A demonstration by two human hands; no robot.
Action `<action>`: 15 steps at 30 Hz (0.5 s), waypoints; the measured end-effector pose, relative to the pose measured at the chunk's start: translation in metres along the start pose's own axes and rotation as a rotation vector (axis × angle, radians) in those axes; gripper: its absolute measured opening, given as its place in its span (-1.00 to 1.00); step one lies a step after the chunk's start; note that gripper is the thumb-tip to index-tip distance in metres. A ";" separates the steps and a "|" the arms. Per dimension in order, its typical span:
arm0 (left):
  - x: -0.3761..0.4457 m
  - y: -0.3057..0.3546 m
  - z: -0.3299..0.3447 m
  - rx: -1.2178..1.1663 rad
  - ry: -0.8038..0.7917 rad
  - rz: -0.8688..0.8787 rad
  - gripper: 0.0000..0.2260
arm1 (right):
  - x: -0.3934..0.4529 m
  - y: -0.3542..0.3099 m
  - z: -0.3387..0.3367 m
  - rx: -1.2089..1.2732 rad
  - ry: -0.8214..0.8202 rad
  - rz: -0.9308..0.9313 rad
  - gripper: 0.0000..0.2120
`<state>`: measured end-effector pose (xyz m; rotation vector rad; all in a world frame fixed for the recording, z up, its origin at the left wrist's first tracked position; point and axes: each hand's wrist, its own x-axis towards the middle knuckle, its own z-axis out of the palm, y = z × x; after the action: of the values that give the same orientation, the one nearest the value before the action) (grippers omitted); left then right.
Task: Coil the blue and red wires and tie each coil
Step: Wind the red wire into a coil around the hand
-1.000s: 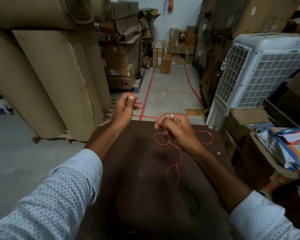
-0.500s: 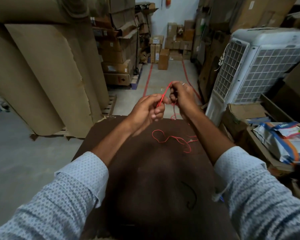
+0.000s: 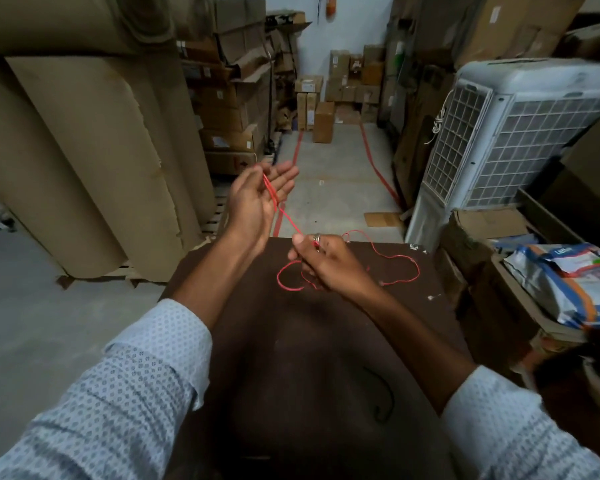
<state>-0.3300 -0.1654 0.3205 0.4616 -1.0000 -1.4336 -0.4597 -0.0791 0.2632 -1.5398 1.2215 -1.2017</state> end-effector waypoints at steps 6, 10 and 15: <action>-0.008 -0.022 -0.025 0.574 -0.136 0.154 -0.81 | -0.021 -0.029 -0.011 -0.252 0.023 -0.130 -0.61; -0.030 -0.033 -0.030 0.836 -0.303 0.185 -0.77 | -0.017 -0.060 -0.034 -0.287 0.163 -0.204 -0.64; -0.056 -0.037 -0.015 0.820 -0.399 0.122 -0.76 | 0.013 -0.059 -0.060 -0.292 0.310 -0.239 -0.65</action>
<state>-0.3318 -0.1226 0.2671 0.6961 -1.9151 -0.9703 -0.5053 -0.0826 0.3348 -1.8005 1.4987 -1.5126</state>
